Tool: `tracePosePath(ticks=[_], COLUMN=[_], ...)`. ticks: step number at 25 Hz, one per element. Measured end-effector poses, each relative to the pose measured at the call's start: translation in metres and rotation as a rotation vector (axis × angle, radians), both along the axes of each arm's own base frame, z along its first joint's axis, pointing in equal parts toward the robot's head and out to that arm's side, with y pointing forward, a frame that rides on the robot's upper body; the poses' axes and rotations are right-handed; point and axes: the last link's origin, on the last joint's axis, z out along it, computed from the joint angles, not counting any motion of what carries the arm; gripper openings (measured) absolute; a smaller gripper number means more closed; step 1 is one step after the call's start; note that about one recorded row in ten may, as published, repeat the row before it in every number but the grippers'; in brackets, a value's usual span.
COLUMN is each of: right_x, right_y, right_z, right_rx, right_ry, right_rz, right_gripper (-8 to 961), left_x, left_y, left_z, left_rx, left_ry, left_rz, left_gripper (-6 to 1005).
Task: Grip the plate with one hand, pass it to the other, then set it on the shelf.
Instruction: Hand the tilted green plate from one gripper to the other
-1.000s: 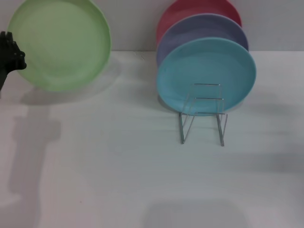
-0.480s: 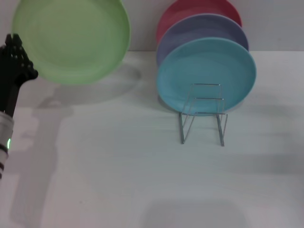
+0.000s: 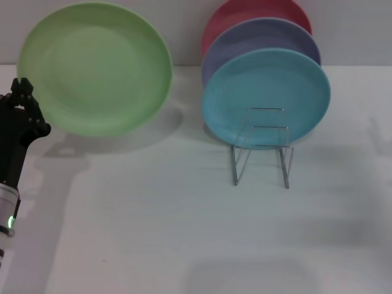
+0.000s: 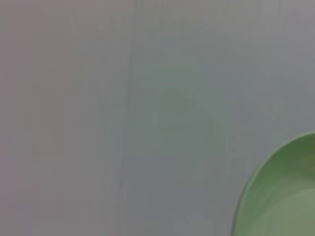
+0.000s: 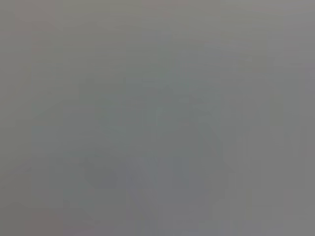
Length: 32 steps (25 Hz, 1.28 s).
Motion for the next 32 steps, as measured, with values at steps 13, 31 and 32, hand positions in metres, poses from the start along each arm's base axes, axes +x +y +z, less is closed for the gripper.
tracePosePath(ticks=[13,31,32], right_x=[-0.037,-0.078,-0.08], right_y=[-0.044,-0.026,-0.025], right_z=[-0.036,-0.093,-0.098], right_rx=[-0.203,-0.503,-0.525], right_ry=[0.056,0.041,0.04], right_rz=[0.304,0.406,0.399], right_gripper=[663,664,664], left_x=[-0.003,-0.017,-0.017], left_y=[-0.01,-0.047,-0.047], left_z=[-0.013,-0.022,-0.022], left_rx=[-0.014,0.07,0.071], left_ry=[-0.001,0.015,0.014], left_rz=[-0.001,0.069,0.068], left_gripper=[36,39,39])
